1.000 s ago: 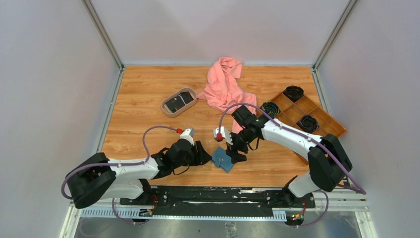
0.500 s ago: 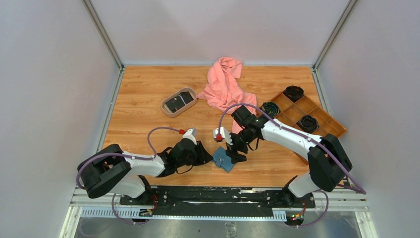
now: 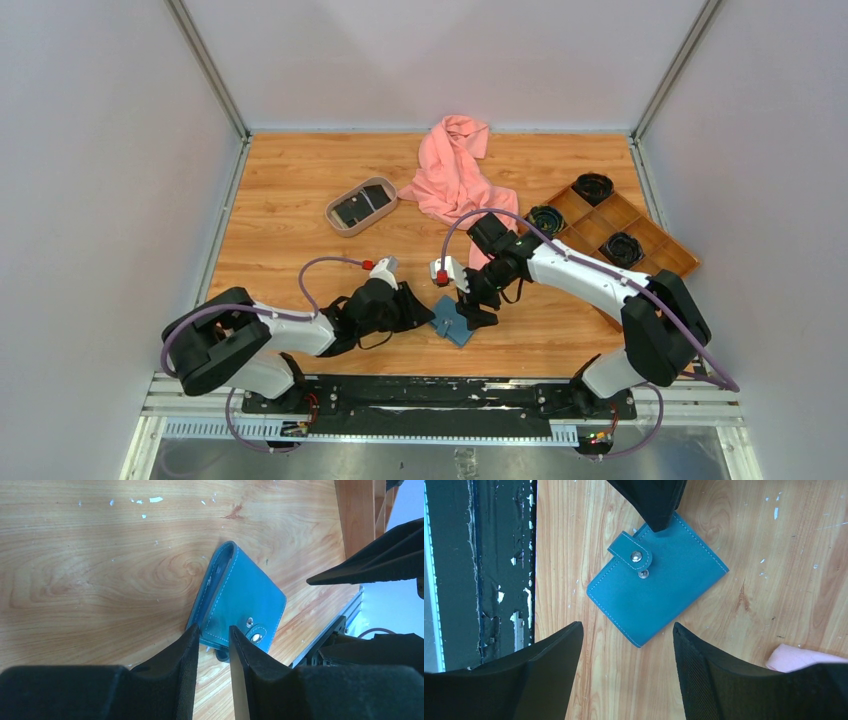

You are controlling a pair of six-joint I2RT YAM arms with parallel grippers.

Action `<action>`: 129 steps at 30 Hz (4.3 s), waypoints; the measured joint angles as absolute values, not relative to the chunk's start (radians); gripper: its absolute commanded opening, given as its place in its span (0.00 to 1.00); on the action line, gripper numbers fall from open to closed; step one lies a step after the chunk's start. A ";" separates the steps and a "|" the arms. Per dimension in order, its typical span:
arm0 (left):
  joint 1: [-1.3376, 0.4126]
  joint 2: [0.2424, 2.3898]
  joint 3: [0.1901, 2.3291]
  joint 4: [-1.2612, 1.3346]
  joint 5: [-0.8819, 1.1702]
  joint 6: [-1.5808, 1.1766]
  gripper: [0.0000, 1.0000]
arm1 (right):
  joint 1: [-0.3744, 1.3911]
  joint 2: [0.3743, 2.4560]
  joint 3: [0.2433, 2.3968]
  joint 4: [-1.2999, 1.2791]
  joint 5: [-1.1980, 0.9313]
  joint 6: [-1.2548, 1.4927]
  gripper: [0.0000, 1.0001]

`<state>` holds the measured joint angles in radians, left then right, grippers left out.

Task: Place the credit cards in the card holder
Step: Open the card holder at the center of the board.

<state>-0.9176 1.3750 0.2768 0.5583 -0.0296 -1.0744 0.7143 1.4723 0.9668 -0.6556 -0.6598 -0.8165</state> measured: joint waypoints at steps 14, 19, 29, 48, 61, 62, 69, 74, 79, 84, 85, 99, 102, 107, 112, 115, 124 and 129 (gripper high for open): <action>-0.916 1.469 0.218 0.790 -0.026 -1.216 0.00 | 0.720 1.467 0.961 -0.642 -0.658 -0.834 0.70; -0.916 1.465 0.155 0.924 -0.053 -1.325 0.00 | 0.720 1.429 0.946 -0.621 -0.648 -0.830 0.72; -0.916 1.466 0.109 1.147 -0.167 -1.597 0.00 | 0.740 1.408 0.950 -0.583 -0.595 -0.767 0.74; -0.927 1.660 0.078 1.430 -0.274 -1.832 0.00 | 0.859 1.506 0.950 -0.374 -0.213 -0.541 0.43; -0.938 1.656 0.028 1.481 -0.291 -1.829 0.00 | 0.850 1.481 0.950 -0.343 -0.089 -0.532 0.00; -0.938 1.654 0.024 1.481 -0.290 -1.826 0.00 | 0.846 1.473 0.950 -0.343 -0.094 -0.532 0.07; -0.938 1.645 0.010 1.484 -0.288 -1.830 0.00 | 0.804 1.394 0.946 -0.358 -0.250 -0.574 0.55; -0.943 1.637 0.010 1.485 -0.288 -1.851 0.00 | 0.811 1.396 0.921 -0.335 -0.267 -0.585 0.57; -0.953 1.613 0.018 1.487 -0.288 -1.867 0.00 | 0.837 1.433 0.904 -0.302 -0.223 -0.582 0.56; -0.962 1.610 0.019 1.487 -0.292 -1.878 0.00 | 0.855 1.459 0.900 -0.260 -0.177 -0.555 0.51; -0.965 1.610 0.019 1.487 -0.293 -1.880 0.00 | 0.859 1.460 0.899 -0.250 -0.163 -0.545 0.51; -0.989 1.611 0.031 1.487 -0.300 -1.897 0.00 | 0.894 1.497 0.887 -0.173 -0.118 -0.470 0.12; -0.998 1.611 0.039 1.487 -0.300 -1.898 0.00 | 0.894 1.497 0.886 -0.168 -0.119 -0.453 0.00; -1.004 1.610 0.040 1.493 -0.304 -1.901 0.00 | 0.889 1.472 0.871 -0.157 -0.119 -0.443 0.00; -1.005 1.583 0.020 1.501 -0.319 -1.895 0.02 | 0.856 1.406 0.859 -0.162 -0.150 -0.464 0.00; -1.005 1.568 0.013 1.504 -0.324 -1.880 0.08 | 0.830 1.361 0.859 -0.173 -0.192 -0.493 0.00; -0.969 1.630 0.012 1.514 -0.177 -1.755 0.45 | 0.813 1.331 0.859 -0.253 -0.268 -0.628 0.00; -0.916 1.652 0.010 1.510 -0.011 -1.593 0.45 | 0.755 1.306 0.868 -0.342 -0.355 -0.699 0.17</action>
